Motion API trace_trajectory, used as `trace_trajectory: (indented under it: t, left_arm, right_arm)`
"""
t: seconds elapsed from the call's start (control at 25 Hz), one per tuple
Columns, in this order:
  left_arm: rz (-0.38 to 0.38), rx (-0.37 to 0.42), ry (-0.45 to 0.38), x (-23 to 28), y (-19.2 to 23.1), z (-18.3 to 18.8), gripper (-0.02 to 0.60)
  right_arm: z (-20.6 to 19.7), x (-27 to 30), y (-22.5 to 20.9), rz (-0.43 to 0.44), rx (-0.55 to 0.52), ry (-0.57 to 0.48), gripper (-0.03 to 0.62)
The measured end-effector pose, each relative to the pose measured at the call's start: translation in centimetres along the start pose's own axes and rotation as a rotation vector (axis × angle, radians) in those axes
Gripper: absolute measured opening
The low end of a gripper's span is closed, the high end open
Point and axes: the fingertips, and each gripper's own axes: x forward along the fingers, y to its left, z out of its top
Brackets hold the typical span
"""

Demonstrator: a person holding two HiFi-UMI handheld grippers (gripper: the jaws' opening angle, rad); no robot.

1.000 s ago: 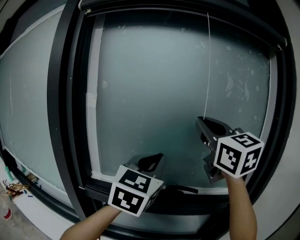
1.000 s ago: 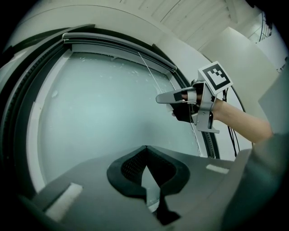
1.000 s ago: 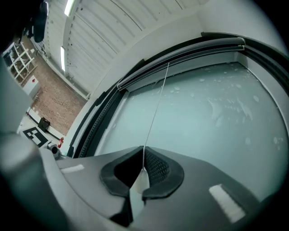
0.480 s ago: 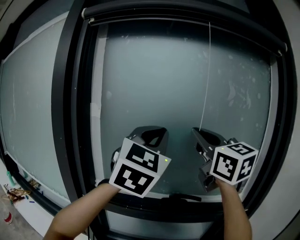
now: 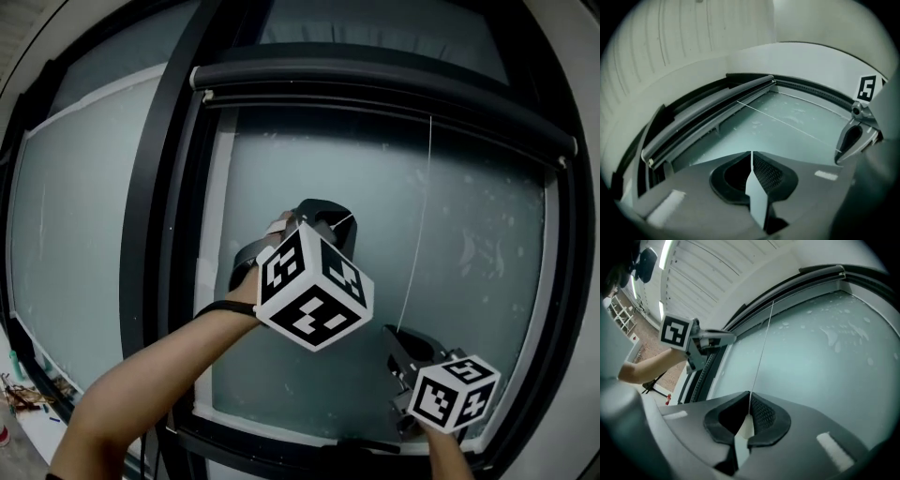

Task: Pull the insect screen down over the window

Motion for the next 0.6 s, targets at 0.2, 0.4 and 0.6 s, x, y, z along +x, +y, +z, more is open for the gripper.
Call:
trace_trajectory:
  t: [0.2, 0.4, 0.6]
  left_arm:
    - [0.065, 0.154, -0.003, 0.8, 4.0, 3.2, 0.097]
    - [0.147, 0.318, 0.012, 2.3, 7.2, 4.5, 0.156]
    - [0.213, 0.478, 0.078, 4.4, 10.2, 4.5, 0.208]
  right_arm:
    - [-0.4, -0.5, -0.2, -0.003, -0.002, -0.006, 0.003]
    - [-1.3, 0.0, 1.0, 0.011, -0.031, -0.001, 0.005]
    - [-2.6, 0.1, 0.9, 0.008, -0.057, 0.020, 0.005]
